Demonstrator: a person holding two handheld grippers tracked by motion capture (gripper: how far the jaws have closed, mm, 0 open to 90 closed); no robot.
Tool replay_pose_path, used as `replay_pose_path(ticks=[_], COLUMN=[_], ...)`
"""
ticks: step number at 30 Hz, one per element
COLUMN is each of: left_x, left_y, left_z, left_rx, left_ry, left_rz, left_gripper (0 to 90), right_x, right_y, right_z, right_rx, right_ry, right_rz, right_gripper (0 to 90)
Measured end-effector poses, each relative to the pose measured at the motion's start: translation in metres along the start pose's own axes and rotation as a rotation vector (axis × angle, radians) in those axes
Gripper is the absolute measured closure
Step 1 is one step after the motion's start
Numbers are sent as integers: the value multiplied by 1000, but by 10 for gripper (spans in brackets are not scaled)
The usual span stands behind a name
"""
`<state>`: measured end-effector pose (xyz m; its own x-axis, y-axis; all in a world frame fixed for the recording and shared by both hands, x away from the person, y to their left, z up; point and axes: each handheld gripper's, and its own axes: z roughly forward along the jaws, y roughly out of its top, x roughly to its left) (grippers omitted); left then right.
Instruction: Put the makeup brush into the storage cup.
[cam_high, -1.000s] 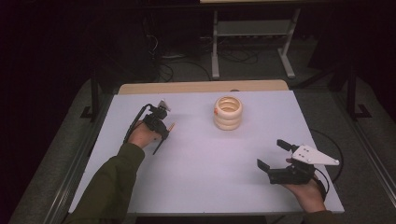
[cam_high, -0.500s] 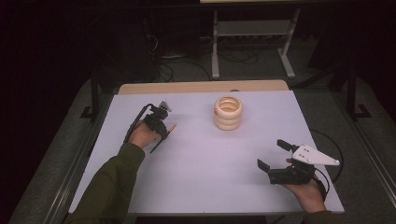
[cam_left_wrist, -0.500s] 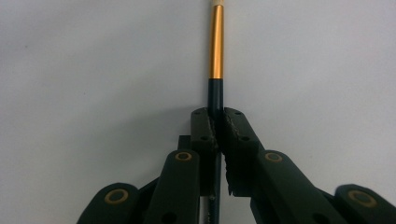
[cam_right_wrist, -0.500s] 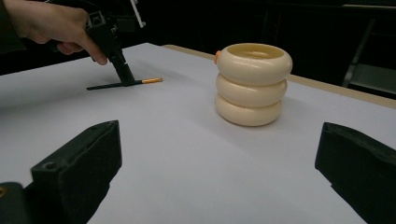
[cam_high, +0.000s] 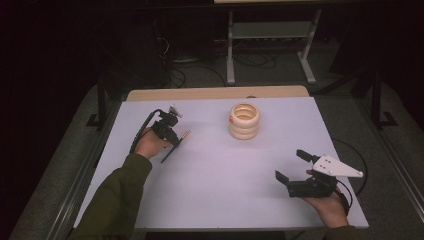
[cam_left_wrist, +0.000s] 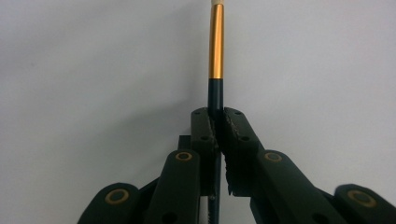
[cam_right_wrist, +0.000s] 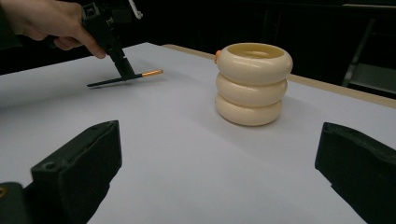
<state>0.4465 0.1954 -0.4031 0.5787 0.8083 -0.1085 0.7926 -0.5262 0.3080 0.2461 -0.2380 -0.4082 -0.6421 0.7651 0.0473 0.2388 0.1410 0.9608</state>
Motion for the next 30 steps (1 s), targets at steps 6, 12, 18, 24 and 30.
replay_pose_path(ticks=[6,12,18,24,30], left_x=[0,5,8,3,0], left_y=[-1,-8,-19,-30,-39], left_z=[-9,-18,-26,-34,-42], left_rx=[-43,-102,-215,-302,-371], left_ry=[-32,-88,-138,-174,-189], left_rz=[24,40,17,52,105], left_gripper=[835,835,835,835,836], right_x=[0,0,0,1,1], right_y=[0,0,0,1,1], right_z=[0,-1,-1,0,-1], right_rx=[2,-6,-5,-6,-6], right_ry=[-1,-2,-3,-1,-2], right_rz=[2,-7,-7,-1,6], right_gripper=[0,0,0,0,0])
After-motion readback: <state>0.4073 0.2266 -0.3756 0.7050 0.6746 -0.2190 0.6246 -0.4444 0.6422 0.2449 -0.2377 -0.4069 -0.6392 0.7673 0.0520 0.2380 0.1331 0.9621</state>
